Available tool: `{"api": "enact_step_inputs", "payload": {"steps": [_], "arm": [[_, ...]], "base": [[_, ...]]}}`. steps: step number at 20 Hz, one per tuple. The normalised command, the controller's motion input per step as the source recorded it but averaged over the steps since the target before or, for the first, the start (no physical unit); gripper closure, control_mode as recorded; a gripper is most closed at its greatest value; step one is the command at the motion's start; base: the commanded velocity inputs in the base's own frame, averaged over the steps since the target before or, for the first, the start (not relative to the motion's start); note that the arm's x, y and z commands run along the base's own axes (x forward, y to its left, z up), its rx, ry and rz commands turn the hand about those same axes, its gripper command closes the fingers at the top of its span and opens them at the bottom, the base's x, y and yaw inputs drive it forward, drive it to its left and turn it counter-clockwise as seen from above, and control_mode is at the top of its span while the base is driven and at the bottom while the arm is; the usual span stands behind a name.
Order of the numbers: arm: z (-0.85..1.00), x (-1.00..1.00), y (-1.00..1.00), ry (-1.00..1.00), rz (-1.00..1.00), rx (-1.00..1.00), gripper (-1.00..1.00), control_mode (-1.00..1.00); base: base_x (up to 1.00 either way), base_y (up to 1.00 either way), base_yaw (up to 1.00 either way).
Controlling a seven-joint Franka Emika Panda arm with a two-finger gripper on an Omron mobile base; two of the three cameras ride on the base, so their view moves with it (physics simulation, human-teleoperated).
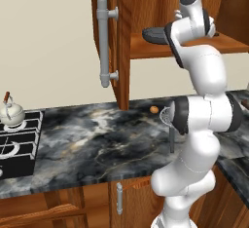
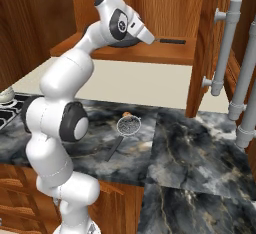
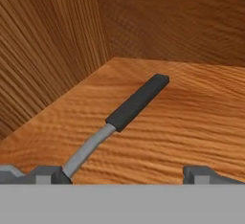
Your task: Pick the pan from the cabinet and place it on the stove. Then turn on the stove burner for the pan.
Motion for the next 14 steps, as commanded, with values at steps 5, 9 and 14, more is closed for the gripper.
{"api": "enact_step_inputs", "payload": {"steps": [5, 9, 14], "arm": [[-0.05, 0.29, 0.00, 0.00, 0.00, 0.00, -1.00, -1.00], [-0.01, 0.26, -0.03, 0.01, 0.00, 0.00, -1.00, -1.00], [-0.05, 0.20, -0.12, 0.02, 0.00, 0.00, -1.00, -1.00]], "base": [[0.00, 0.00, 0.00], [0.00, 0.00, 0.00], [0.00, 0.00, 0.00]]}}
